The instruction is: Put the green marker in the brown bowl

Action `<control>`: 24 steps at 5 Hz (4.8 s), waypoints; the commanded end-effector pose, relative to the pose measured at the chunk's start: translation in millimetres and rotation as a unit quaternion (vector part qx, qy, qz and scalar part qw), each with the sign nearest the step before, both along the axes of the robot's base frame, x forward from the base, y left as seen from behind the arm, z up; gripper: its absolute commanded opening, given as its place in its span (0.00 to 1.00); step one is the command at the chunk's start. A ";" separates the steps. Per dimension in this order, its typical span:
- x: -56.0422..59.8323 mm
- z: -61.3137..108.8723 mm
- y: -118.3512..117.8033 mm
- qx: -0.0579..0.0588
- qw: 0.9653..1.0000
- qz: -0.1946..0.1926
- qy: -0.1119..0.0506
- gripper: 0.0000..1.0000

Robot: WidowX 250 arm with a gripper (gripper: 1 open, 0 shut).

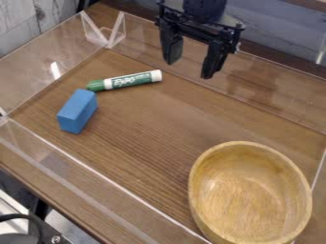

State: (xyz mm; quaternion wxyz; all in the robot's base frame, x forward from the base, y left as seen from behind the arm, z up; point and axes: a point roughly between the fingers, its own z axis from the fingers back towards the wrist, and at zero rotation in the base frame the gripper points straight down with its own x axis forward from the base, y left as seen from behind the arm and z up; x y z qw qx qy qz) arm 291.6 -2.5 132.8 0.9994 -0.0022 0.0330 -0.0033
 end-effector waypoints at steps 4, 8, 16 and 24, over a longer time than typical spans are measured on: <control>2.2 -15.5 58.8 0.014 0.971 -0.239 0.008 1.00; 0.0 -37.2 112.5 0.032 0.928 -0.371 0.001 1.00; 1.1 -86.6 149.1 0.020 0.946 -0.320 -0.041 1.00; -1.2 -65.6 148.5 -0.019 0.968 -0.242 -0.066 0.00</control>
